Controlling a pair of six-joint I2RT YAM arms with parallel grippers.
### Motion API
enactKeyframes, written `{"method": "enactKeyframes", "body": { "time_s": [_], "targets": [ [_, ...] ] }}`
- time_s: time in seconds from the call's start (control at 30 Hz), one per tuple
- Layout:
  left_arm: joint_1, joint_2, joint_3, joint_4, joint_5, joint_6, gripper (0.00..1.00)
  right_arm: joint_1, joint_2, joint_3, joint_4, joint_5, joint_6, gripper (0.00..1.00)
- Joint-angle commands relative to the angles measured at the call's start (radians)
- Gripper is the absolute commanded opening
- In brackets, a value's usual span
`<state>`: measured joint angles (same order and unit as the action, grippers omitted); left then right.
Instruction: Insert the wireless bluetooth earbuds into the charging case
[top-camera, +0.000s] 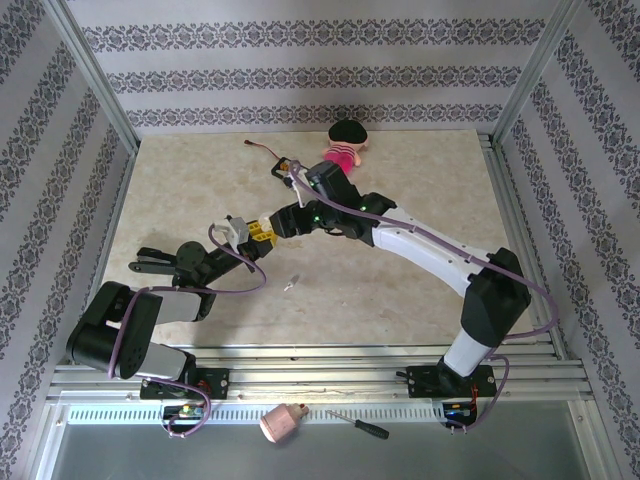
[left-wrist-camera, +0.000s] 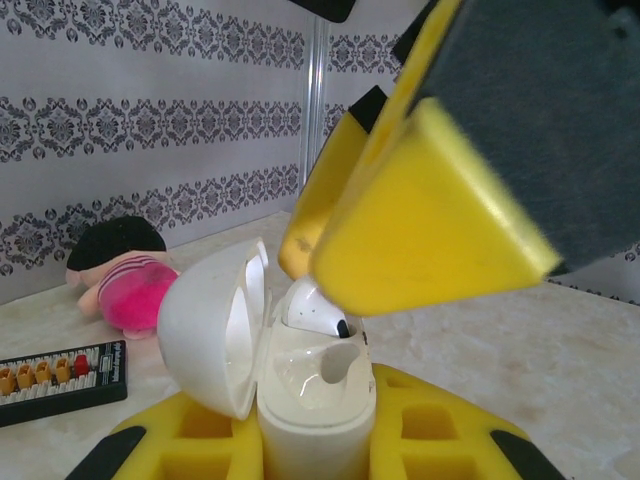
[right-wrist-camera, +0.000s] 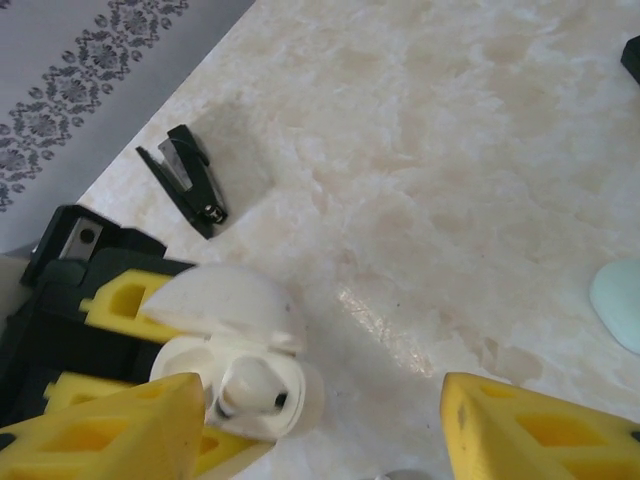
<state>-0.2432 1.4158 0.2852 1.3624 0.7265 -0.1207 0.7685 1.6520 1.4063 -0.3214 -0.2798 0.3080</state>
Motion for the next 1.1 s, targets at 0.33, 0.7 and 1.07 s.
{"method": "enactKeyframes", "body": {
  "time_s": [0.33, 0.7, 1.07],
  "targets": [
    [0.059, 0.023, -0.03, 0.064, -0.143, 0.037, 0.02, -0.054, -0.238, -0.361, 0.205, 0.018, 0.183, 0.64],
    [0.073, -0.03, -0.067, 0.064, -0.137, 0.102, 0.03, -0.01, -0.054, -0.517, 0.348, -0.045, 0.66, 0.54],
    [0.074, -0.039, -0.09, 0.063, -0.125, 0.122, 0.03, 0.082, 0.09, -0.355, 0.041, 0.185, 0.864, 0.51]
  ]
}}
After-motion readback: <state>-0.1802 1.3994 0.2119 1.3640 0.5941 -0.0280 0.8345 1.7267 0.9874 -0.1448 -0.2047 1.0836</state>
